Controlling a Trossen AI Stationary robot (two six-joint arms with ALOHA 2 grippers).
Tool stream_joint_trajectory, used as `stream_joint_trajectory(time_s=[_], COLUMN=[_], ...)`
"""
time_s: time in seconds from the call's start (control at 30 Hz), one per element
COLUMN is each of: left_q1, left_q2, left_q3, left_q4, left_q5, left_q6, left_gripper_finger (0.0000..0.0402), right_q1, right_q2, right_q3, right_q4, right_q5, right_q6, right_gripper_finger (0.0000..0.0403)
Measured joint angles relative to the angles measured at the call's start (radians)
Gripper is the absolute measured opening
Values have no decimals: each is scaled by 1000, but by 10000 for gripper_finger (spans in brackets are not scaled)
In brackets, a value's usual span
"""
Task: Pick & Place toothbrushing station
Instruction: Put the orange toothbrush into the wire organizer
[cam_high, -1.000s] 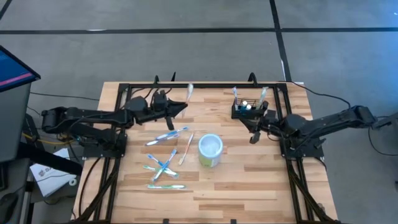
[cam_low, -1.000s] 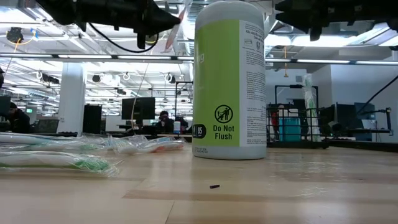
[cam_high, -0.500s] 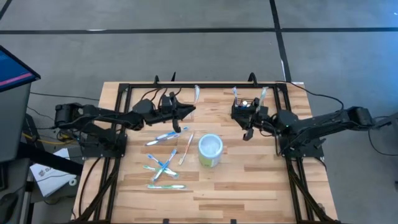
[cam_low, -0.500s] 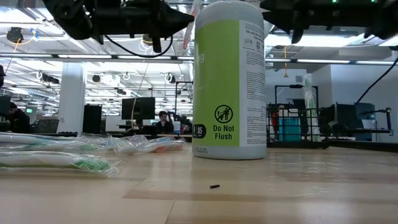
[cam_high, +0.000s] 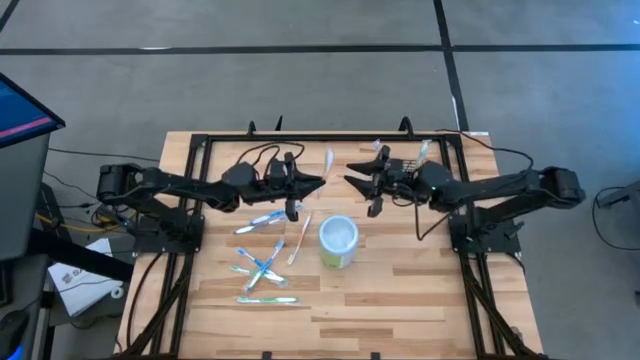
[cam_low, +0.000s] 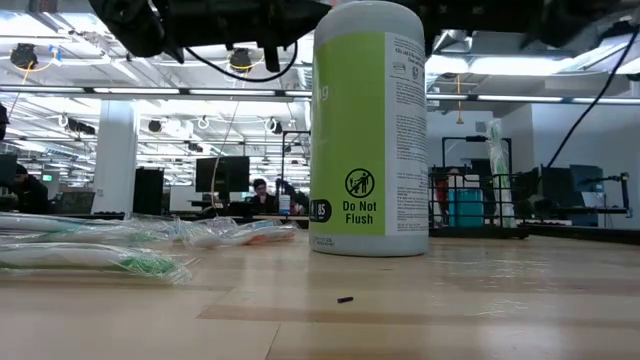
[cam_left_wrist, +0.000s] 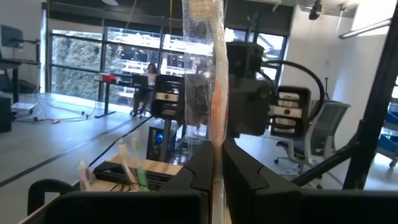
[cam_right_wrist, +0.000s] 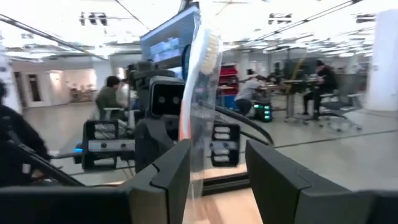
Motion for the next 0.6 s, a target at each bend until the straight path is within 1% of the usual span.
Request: stream_joint_trajectory(time_s=[0.1, 0.2, 0.37, 0.6], left_q1=[-13, -19, -21, -21], left_q2=[0, 0, 0, 0], left_q3=[0, 0, 0, 0], left_q4=[-1, -1, -2, -2], left_q5=[-1, -1, -3, -3], left_q6=[9, 9, 14, 14], left_gripper_finger=[9, 10, 10, 10], right_q1=[-12, -22, -23, -26], right_q2=[51, 93, 128, 129], right_q3=[46, 85, 122, 146], right_q4=[-1, -1, 0, -14], right_q5=[-72, -92, -175, -185], right_q6=[6, 6, 24, 25], right_gripper_finger=[145, 145, 145, 145])
